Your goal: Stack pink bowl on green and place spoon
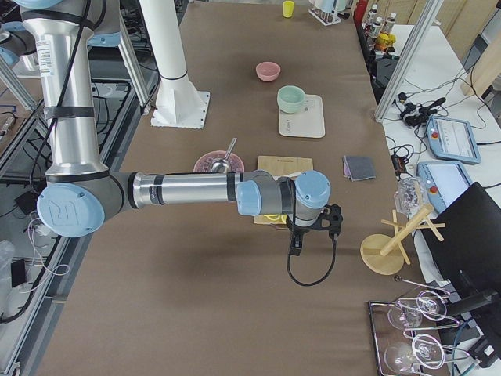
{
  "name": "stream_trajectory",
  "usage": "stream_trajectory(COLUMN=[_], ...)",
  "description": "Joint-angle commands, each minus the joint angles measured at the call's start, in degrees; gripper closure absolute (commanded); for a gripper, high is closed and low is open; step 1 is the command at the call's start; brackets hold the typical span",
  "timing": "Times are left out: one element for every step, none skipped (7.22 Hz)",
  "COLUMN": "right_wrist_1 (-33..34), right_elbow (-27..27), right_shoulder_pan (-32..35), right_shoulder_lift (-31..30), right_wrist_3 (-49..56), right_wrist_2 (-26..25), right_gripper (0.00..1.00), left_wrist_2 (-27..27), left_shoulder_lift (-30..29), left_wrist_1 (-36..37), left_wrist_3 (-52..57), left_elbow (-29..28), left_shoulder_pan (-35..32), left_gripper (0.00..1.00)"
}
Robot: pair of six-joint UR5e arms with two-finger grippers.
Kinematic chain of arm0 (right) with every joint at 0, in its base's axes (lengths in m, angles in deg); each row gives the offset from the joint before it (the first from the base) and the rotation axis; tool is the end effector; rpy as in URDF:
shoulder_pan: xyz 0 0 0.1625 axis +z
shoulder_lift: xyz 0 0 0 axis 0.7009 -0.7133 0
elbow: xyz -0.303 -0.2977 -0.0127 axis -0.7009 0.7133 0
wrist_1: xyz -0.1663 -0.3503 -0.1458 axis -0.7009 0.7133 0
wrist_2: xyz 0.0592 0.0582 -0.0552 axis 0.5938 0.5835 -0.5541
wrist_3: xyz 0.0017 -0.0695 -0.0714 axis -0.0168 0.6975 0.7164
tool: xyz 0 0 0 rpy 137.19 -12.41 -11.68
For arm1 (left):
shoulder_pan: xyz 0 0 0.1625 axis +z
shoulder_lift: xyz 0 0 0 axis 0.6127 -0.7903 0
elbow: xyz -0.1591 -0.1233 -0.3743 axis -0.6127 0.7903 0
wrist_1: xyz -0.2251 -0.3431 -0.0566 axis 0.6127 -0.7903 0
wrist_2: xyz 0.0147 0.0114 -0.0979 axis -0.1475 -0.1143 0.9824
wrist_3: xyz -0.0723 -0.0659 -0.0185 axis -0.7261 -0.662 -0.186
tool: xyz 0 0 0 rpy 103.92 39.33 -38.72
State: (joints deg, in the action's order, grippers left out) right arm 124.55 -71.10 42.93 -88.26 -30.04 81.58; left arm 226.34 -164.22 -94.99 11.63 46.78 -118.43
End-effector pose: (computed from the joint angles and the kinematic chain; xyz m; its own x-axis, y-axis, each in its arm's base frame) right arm 0.0324 -0.5230 0.6093 0.6239 0.0930 0.7759 -0.0709 0.9955 -0.0623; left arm 0.0375 -0.5722 0.4405 0.5683 -0.0645 -0.8203 0.1515 0.9881 0.0273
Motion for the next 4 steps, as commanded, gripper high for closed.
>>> stream_trajectory(right_wrist_1=[0.1, -0.3, -0.4, -0.5], right_elbow=[-0.4, -0.2, -0.2, -0.3], right_shoulder_pan=[-0.4, -1.0, -1.3, -1.5], right_shoulder_lift=[-0.1, -0.1, -0.2, -0.3], right_wrist_3=[-0.1, -0.1, 0.0, 0.0], right_wrist_2=[0.1, -0.6, -0.8, -0.8], right_gripper=[0.00, 0.00, 0.00, 0.00], left_wrist_2=[-4.2, -8.2, -14.6, -18.4], left_shoulder_lift=[-0.4, 0.7, 5.2, 9.9], left_wrist_1=[-0.1, -2.5, -12.4, -24.2], left_wrist_3=[-21.5, -29.3, -37.1, -42.9], left_elbow=[9.8, 12.8, 13.7, 11.8], left_shoulder_pan=[14.1, 21.6, 29.3, 34.9], left_gripper=[0.03, 0.03, 0.03, 0.03])
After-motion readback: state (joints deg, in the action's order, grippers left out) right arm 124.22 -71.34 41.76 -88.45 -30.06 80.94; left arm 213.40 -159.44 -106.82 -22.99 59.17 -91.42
